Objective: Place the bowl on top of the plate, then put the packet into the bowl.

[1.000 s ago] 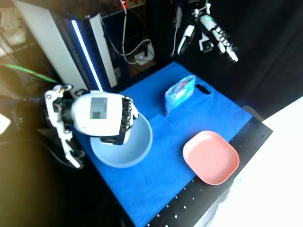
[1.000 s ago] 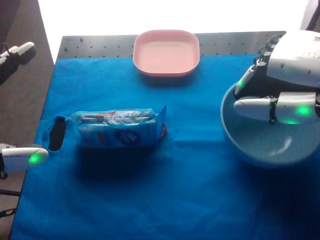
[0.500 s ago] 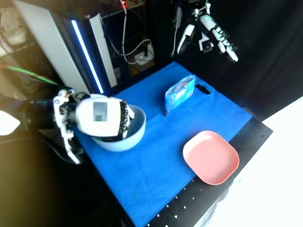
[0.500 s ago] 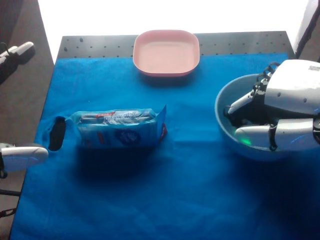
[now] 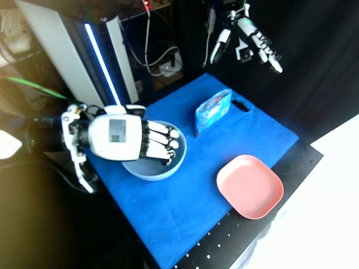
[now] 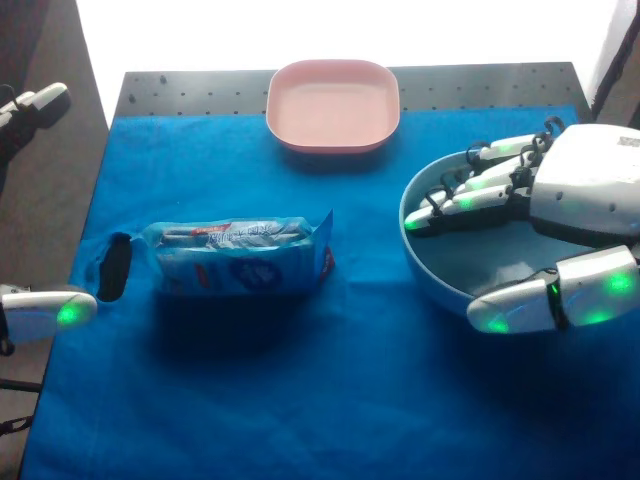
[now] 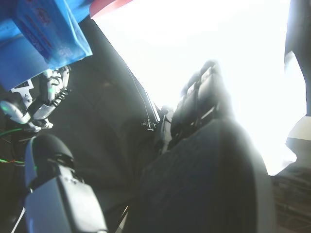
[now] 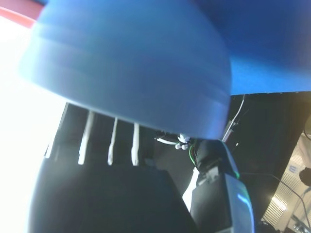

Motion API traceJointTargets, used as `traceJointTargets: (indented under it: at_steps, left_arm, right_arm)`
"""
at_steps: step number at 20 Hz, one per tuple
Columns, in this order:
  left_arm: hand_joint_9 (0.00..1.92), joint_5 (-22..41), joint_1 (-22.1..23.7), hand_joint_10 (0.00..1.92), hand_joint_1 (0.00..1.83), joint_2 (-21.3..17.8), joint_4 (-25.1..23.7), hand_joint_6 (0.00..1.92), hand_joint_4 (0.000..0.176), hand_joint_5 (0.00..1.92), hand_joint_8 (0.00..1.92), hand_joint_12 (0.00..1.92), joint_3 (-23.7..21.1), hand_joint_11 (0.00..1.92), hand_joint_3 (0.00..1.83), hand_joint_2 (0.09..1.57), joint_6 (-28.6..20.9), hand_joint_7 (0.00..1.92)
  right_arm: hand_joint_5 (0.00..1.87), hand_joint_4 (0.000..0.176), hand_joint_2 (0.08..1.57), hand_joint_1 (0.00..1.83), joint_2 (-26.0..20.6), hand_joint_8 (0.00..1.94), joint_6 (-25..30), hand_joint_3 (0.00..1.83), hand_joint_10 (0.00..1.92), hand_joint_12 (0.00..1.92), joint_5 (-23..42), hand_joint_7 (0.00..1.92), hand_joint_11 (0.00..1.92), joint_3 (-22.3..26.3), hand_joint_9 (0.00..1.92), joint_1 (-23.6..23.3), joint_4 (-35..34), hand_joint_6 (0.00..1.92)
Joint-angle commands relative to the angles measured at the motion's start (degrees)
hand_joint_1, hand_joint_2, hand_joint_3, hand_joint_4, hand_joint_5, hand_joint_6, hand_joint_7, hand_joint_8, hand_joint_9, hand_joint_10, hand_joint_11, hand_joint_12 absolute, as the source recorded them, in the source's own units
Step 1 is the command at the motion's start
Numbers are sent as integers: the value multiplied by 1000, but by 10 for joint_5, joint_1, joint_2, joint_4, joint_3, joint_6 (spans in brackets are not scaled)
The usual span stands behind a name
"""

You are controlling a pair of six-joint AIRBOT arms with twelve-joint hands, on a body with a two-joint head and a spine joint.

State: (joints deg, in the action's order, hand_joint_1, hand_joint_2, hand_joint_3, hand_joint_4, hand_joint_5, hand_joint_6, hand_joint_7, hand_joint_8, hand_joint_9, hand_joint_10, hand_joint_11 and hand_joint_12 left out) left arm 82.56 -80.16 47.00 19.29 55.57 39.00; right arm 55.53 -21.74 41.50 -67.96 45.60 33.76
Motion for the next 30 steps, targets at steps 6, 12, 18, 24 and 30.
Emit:
traceJointTargets:
  at_steps: [6, 12, 18, 24, 30]
  left_arm:
    - [0, 74, 4, 0, 707, 4, 6, 1, 176, 37, 0, 0, 0, 0, 1, 814, -6, 0]
    - [0, 74, 4, 0, 741, 4, 6, 2, 176, 29, 0, 0, 0, 0, 1, 814, -6, 0]
    - [0, 74, 3, 0, 696, 5, 6, 1, 176, 26, 0, 0, 0, 0, 2, 817, -6, 0]
    - [0, 75, 4, 0, 682, 5, 6, 3, 175, 32, 0, 0, 0, 0, 3, 825, -6, 0]
    - [0, 74, 4, 0, 686, 6, 6, 0, 176, 12, 0, 0, -1, 0, 0, 817, -7, 0]
  right_arm:
    - [243, 65, 1009, 0, -14, 1, 1, 1, 1, 1092, 56, 265, 0, 6, 379, -7, -23, 0]
    - [174, 42, 980, 0, -32, 0, 1, 0, 0, 1024, 56, 192, 0, 24, 298, 13, -23, 0]
    - [169, 30, 1018, 69, -44, 0, 1, 5, 1, 871, 54, 139, 0, 36, 217, 40, -25, 2]
    - [300, 0, 1021, 396, -11, 6, 1, 1, 4, 531, -4, 260, 0, 19, 254, 57, -3, 9]
    - [774, 0, 1190, 521, 13, 15, 0, 3, 36, 928, -23, 674, 261, -1, 650, 57, 15, 17]
